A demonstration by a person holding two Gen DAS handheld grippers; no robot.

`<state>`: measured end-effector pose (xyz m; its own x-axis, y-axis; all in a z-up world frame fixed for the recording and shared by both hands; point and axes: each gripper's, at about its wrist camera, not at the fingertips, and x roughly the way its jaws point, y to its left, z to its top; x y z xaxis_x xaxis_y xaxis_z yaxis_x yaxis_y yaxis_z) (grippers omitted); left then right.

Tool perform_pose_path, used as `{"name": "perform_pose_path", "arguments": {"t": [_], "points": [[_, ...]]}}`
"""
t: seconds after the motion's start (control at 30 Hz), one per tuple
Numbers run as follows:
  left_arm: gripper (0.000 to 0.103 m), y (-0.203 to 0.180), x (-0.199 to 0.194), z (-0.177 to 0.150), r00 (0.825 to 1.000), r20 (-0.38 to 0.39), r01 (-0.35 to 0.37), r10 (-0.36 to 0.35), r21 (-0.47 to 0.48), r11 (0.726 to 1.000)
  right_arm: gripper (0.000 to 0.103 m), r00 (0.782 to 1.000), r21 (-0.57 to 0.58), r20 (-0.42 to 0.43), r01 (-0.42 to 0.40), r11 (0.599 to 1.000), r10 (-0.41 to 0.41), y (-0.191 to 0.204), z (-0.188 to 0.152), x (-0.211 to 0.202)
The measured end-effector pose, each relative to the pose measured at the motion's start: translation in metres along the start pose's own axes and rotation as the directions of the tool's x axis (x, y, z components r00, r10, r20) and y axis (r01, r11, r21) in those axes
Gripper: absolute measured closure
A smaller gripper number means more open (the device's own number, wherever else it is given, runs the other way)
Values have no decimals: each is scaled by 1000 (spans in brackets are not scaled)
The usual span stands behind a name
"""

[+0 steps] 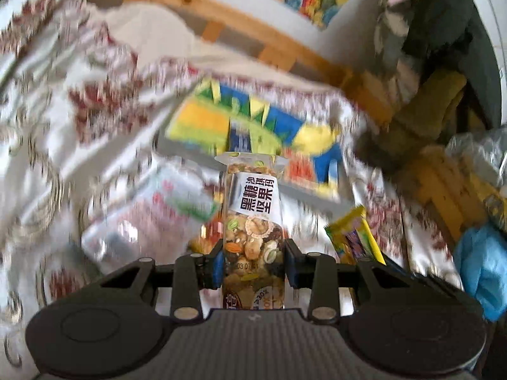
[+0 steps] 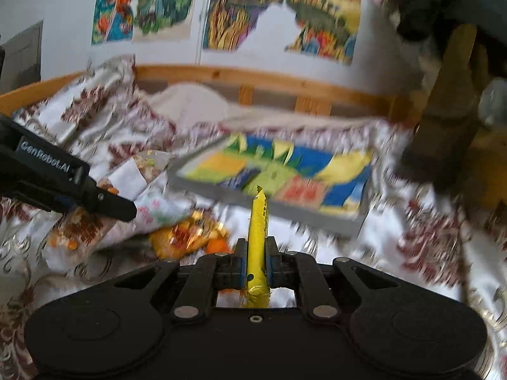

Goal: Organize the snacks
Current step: 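Carry nut bag and yellow stick into the tray and open both tools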

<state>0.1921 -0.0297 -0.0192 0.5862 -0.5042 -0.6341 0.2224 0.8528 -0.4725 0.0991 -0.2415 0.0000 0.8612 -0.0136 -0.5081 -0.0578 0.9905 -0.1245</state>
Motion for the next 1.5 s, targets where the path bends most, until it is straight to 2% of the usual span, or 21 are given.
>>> {"name": "perform_pose_path", "arguments": {"t": [0.1, 0.2, 0.3, 0.43, 0.63, 0.73, 0.83, 1.03, 1.17, 1.37, 1.5], "points": [[63, -9, 6, 22, 996, 93, -10, 7, 33, 999, 92, 995, -14, 103, -5, 1000, 7, -3, 12, 5], [63, -13, 14, 46, 983, 185, -13, 4, 44, 999, 92, 980, 9, 195, -39, 999, 36, -10, 27, 18], [63, -11, 31, 68, 969, 246, -10, 4, 22, 1000, 92, 966, 35, 253, -59, 998, 48, -18, 41, 38], [63, -1, 56, 90, 956, 294, -9, 15, -23, 1000, 92, 960, 82, 275, -78, 994, 53, -25, 58, 76], [63, 25, 105, 111, 940, 341, 7, 25, -93, 996, 92, 972, 206, 227, -111, 972, 63, -36, 75, 144], [63, 38, 128, 111, 939, 342, -2, 42, -117, 993, 92, 980, 276, 185, -126, 953, 77, -44, 74, 170], [63, 49, 151, 109, 946, 320, 5, 40, -137, 991, 92, 988, 328, 138, -112, 938, 70, -49, 67, 191], [63, 62, 182, 102, 963, 265, -1, 42, -155, 988, 91, 997, 419, 57, -71, 905, 52, -58, 50, 211], [63, 70, 193, 103, 969, 245, 5, 42, -185, 983, 91, 999, 449, 35, -46, 893, 33, -63, 43, 217], [63, 66, 198, 104, 975, 219, -10, 45, -157, 988, 90, 1000, 448, -6, -20, 894, 25, -63, 35, 229], [63, 59, 199, 104, 977, 206, -37, 61, -119, 992, 88, 1000, 409, -18, -7, 913, 16, -57, 33, 229]]}}
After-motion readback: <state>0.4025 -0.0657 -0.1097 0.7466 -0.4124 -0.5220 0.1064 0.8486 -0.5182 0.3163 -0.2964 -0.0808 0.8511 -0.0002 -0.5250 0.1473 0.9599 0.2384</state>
